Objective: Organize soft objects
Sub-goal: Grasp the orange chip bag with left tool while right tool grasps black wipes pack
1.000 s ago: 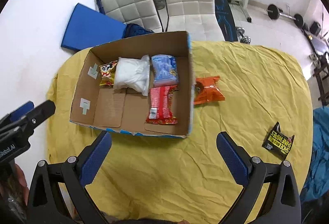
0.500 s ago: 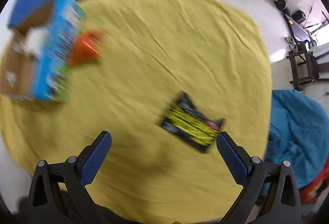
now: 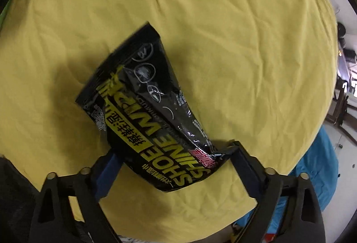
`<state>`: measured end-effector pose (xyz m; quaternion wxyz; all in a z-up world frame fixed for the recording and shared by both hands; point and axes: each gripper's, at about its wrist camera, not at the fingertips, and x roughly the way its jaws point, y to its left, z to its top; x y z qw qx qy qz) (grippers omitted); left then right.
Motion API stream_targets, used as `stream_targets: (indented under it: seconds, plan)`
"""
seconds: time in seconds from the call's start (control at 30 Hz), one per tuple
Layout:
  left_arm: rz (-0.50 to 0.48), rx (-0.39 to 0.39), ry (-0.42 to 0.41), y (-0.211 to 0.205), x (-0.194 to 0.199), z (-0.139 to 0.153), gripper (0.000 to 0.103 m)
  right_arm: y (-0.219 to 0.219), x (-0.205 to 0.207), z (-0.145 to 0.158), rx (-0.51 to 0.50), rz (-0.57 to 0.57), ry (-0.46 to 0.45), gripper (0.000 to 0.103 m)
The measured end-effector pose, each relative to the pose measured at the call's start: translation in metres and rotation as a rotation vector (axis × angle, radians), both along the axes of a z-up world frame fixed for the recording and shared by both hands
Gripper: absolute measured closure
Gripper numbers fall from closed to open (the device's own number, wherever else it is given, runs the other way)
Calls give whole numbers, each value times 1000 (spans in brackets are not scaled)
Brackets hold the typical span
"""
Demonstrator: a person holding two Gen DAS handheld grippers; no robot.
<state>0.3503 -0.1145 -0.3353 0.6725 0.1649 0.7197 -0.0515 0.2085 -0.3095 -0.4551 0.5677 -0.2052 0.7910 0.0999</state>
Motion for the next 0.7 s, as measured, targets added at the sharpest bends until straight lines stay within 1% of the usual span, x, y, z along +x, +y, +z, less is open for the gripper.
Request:
stream_targets:
  seconds: [0.03,0.07,0.1,0.17,0.23,0.33,0.37,0.4,0.43,0.47,0.5,0.53,0.57,0.6,0.63,0.7]
  plan:
    - [4,10,39,1,8,-11,3,-1,2,-1,2,-17,8,15]
    - [10,20,58,2,14,-19,4,-2,5,0,4,-38,18,19]
    - [12,36,61,2,19,-25,4,-4,8,0,6,-54,22,21]
    - [-10,102,64,0,27,-39,3,-7,17,2,14,-96,17,23]
    - [-40,152,70,-4,32,-52,4,-12,25,3,34,-140,5,23]
    - [-80,221,97,-8,35,-73,5,-17,32,4,49,-176,-9,24]
    - [-93,248,102,-8,34,-80,12,-17,34,5,54,-183,-12,24]
    - [-120,288,96,-11,32,-86,14,-18,35,6,57,-184,-15,24]
    - [-147,326,86,-13,30,-90,19,-19,33,9,56,-187,-17,24]
    - [-174,361,78,-16,27,-95,35,-22,33,11,61,-196,-20,25]
    - [-203,381,79,-18,23,-99,51,-24,36,14,63,-205,-25,25]
    - [-203,364,94,-20,21,-101,63,-28,38,16,58,-220,-35,26]
    - [-168,323,128,-18,19,-103,63,-36,41,19,50,-237,-43,26]
    - [-134,299,146,-17,17,-104,63,-44,42,23,49,-274,-57,27]
    - [-113,276,142,-17,14,-105,63,-47,37,30,58,-314,-68,29]
    - [-76,221,119,-20,6,-101,63,-57,39,35,73,-384,-88,30]
